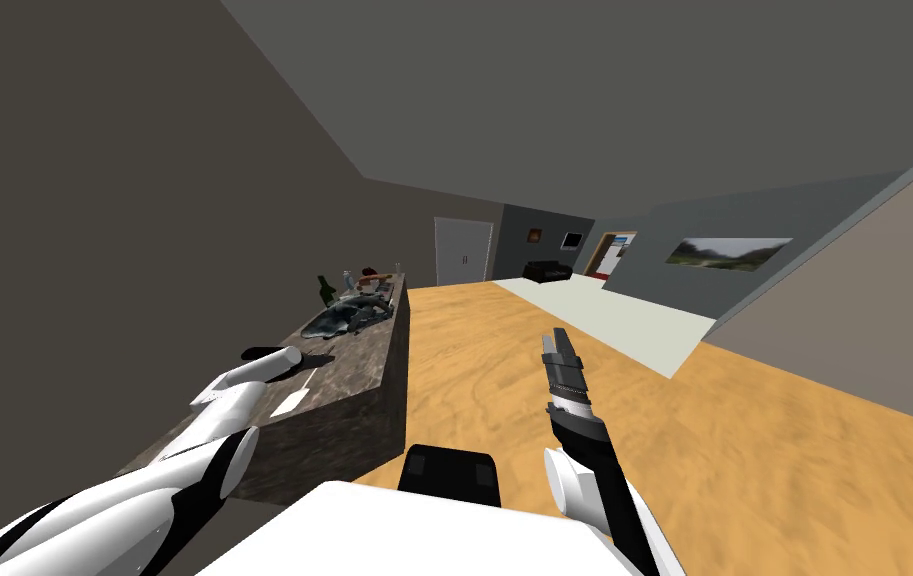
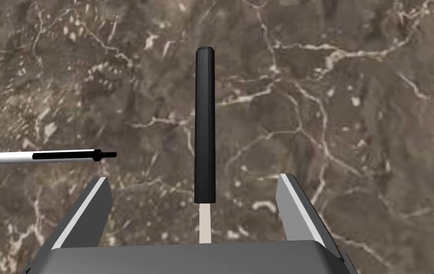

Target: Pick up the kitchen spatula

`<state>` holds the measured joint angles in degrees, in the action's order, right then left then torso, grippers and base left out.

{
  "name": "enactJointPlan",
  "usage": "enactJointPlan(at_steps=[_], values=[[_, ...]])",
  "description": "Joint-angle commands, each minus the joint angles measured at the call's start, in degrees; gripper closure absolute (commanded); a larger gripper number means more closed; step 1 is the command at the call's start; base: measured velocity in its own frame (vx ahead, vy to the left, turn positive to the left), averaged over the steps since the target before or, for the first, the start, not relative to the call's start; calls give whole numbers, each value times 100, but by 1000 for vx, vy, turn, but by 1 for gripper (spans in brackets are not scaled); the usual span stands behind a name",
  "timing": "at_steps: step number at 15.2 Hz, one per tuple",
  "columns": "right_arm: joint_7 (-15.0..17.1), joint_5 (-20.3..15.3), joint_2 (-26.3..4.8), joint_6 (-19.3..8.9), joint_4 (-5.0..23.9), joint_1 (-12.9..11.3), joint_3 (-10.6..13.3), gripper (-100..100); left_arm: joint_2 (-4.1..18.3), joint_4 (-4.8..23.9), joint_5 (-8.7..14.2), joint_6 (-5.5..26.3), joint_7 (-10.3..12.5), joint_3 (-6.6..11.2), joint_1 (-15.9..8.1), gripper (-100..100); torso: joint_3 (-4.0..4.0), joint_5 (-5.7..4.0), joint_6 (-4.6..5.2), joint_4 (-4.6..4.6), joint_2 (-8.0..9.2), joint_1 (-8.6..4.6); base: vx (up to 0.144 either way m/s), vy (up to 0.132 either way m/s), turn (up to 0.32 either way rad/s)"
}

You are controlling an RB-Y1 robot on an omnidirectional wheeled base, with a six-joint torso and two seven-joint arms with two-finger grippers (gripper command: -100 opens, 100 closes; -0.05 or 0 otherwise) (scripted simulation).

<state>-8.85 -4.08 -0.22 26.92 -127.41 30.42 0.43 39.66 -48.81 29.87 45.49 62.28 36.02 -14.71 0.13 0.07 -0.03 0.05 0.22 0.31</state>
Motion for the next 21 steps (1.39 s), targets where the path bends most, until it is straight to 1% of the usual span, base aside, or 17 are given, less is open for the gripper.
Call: enactJointPlan(at_steps=[1, 3, 5, 6, 11, 12, 13, 17, 21], values=[[0, 0, 0, 0, 0, 0, 0, 0, 0, 0, 0, 0, 0, 0, 0, 100, 0, 0, 0, 0, 0, 0, -13, 20, -5], [0, 0, 1, 0, 0, 0, 0, 0, -1, 0, 1, -1, 3, 0, -1, 100, -6, -4, -1, -3, -10, -17, -3, 6, -16], [0, 0, 1, 0, 0, 0, 1, 0, 2, -10, 5, -2, 3, 0, -13, 100, -15, 6, -10, -12, -18, -5, 0, 0, 0], [0, 0, 1, 0, 0, 1, 1, 0, 54, 24, 52, 89, -174, 98, -31, 100, -16, 7, -10, -13, -21, -2, 20, -40, 117], [0, 0, 2, 0, 0, 2, 1, 0, 132, 17, 139, 277, -508, 296, -66, 100, -29, 0, -11, -17, -43, -35, 44, -84, 95], [0, 0, 2, 0, 0, 2, 1, 0, 111, 22, 126, 218, -423, 251, -49, 100, -30, 0, -11, -18, -44, -34, 26, -47, 29], [0, 0, 1, 0, -1, 1, 1, 0, 283, -2, 49, 346, -364, 239, -106, -100, -28, 1, -9, -17, -41, -26, -7, -35, 19], [0, 0, 1, 0, 0, 0, 1, 0, 453, 6, -15, 634, -219, 215, -109, -100, -10, 4, -11, -10, -9, -11, -46, -28, 7], [0, 0, 1, 0, 0, 0, 1, 0, 543, 22, -15, 906, -147, 206, -66, -100, -11, 7, -11, -10, -11, -4, -30, -12, -12]])
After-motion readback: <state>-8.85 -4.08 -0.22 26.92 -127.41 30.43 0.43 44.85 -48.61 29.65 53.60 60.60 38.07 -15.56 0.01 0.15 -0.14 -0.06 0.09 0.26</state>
